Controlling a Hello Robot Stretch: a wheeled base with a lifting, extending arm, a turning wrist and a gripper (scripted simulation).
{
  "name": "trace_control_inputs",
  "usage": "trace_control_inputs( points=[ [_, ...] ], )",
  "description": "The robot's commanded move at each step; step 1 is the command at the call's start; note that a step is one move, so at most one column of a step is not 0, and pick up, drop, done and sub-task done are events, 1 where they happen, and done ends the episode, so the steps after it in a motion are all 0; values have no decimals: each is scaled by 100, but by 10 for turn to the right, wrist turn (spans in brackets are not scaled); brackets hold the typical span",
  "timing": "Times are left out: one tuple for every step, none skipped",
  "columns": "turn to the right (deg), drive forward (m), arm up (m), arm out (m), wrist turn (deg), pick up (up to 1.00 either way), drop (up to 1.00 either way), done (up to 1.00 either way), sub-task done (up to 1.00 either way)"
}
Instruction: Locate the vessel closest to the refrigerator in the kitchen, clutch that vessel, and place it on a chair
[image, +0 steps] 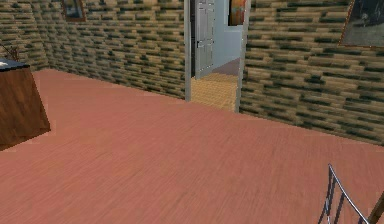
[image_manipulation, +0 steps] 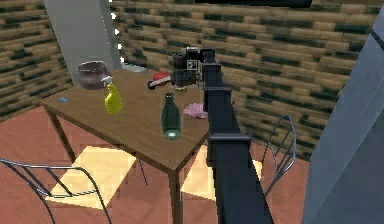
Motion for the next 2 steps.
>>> trace_control_inputs(
  points=[
    [0,0,-30,0,0,0,0,0,0],
    [0,0,0,0,0,100,0,0,0]
  ],
)
